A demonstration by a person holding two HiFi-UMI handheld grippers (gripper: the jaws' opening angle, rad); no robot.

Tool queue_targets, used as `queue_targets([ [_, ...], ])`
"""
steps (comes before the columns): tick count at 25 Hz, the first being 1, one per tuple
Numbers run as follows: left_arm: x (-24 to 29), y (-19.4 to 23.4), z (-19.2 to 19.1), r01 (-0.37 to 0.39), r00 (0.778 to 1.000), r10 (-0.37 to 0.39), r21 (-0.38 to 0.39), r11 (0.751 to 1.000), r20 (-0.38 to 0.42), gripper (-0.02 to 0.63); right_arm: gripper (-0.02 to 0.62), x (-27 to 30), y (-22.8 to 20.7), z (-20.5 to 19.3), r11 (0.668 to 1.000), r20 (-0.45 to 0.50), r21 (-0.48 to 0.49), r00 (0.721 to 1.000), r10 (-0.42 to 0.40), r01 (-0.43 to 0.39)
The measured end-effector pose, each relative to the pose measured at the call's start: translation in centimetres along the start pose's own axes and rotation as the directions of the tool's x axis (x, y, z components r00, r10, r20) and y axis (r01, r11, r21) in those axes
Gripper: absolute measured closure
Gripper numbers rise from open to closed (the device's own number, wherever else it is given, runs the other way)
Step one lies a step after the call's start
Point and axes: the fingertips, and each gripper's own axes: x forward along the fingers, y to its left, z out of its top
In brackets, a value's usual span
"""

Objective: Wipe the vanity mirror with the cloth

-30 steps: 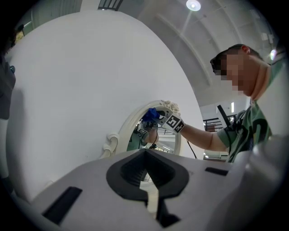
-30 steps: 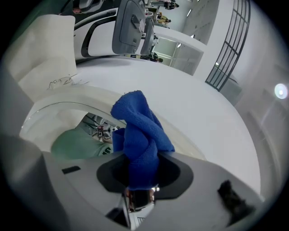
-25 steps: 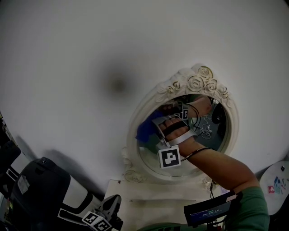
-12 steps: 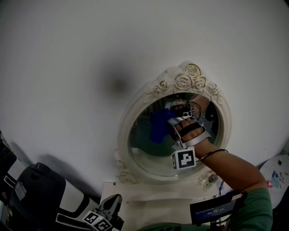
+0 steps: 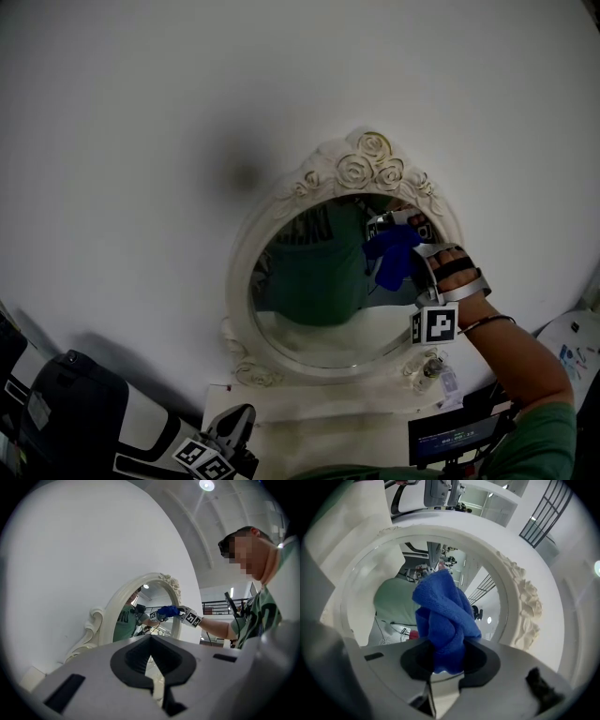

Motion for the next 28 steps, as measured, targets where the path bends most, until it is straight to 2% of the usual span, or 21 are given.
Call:
queue_targets([
  [5,0.8,-0.4,-0.4,0.020,1.000,-0.020,-0.005,1.000,-0.013,0.600,0.487,-0.4,1.2,-4.9,1.000,-0.102,-0.014,0.995,0.019,-0.020],
  [10,0.8,-0.9,-0.4,0.026,1.000,-0.026,-0.006,1.000,-0.009,0.600,0.486,-0.6,1.0,-4.9,0.999,-0.125,0.004,0.991,0.039,-0.039],
  [12,0.4,-0.7,-0.3,0.014,1.000,-0.014,-0.008,1.000,-0.009,0.600,0.486,-1.0,0.5,-3.7,0.999,-0.096,0.020,0.995,0.033,-0.032],
  [14,-0.3,-0.2,-0.2,-0.006,1.000,0.006,-0.008,1.000,-0.008,0.600,0.486,-1.5,-0.6,-0.3,0.999,-0.010,0.034,1.000,0.002,-0.002],
  [16,-1.0,0.2,0.0,-0.026,1.000,0.026,-0.005,1.000,-0.001,0.600,0.486,-1.8,-1.6,5.0,0.999,0.111,0.039,0.993,-0.030,0.026],
  [20,-2.4,0.6,0.4,-0.060,0.998,0.060,-0.002,0.998,0.016,0.600,0.486,-1.4,-2.6,15.8,0.998,0.302,0.043,0.952,-0.055,0.044],
  [24,-3.8,0.9,0.9,-0.087,0.996,0.087,-0.002,0.996,0.032,0.600,0.486,-0.1,-4.1,22.8,0.996,0.380,0.061,0.922,-0.078,0.059],
  [28,-5.3,1.5,0.8,-0.116,0.992,0.116,-0.010,0.993,0.045,0.600,0.486,1.3,-4.5,27.0,0.997,0.413,0.034,0.908,-0.074,0.066],
])
